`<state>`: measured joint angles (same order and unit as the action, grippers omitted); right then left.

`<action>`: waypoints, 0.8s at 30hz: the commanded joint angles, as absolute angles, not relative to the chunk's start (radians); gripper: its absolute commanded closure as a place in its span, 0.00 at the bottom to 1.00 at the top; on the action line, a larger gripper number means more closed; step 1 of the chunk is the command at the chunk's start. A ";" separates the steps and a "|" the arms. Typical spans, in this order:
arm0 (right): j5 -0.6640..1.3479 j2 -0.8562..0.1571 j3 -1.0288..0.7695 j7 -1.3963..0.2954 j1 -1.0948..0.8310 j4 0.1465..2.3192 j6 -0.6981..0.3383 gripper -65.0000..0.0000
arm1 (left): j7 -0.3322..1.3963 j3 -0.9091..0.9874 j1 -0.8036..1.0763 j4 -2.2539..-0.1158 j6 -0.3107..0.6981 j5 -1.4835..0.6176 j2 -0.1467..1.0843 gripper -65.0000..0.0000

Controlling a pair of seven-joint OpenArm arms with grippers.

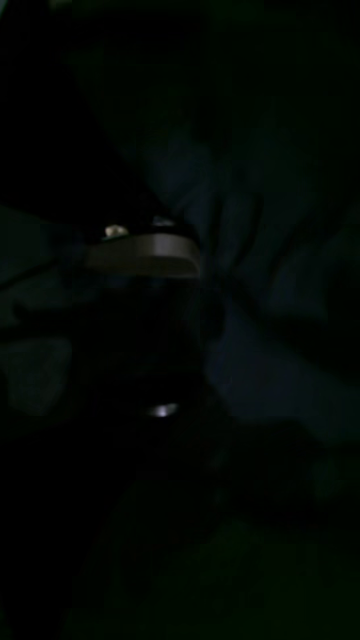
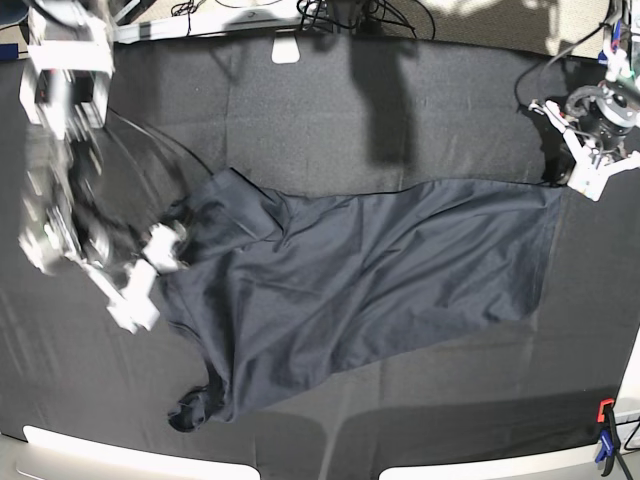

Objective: Layout the t-shirt on the table in an organized manner, then fold the t-shirt properly
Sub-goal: 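Grasp the shirt's hem corners with both grippers and lift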

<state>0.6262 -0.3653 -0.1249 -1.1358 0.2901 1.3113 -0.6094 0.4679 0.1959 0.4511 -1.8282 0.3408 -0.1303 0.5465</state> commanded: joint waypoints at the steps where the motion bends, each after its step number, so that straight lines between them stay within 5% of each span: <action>1: 0.630 -0.373 -0.130 -1.137 0.324 1.305 -0.612 0.54 | 0.444 0.203 0.446 -1.846 0.329 -0.131 0.563 1.00; 9: 0.595 -0.354 -0.130 -1.144 0.318 1.280 -0.557 0.65 | 0.444 0.203 0.446 -1.846 0.329 -0.131 0.563 1.00; 14: 0.580 -0.345 -0.130 -1.145 0.314 1.280 -0.561 1.00 | 0.444 0.203 0.446 -1.846 0.329 -0.131 0.563 1.00; 18: 0.580 -0.356 -0.132 -1.147 0.297 1.325 -0.596 1.00 | 0.449 0.203 0.446 -1.845 0.329 -0.131 0.563 1.00; 24: 0.579 -0.463 -0.136 -1.147 0.083 1.668 -0.591 1.00 | 0.515 0.204 0.450 -1.846 0.330 -0.117 0.563 1.00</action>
<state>0.5694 -0.4515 -0.1299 -1.1503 0.0662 1.6581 -0.5846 0.5323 0.1959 0.4561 -1.8278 0.3405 -0.1165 0.5461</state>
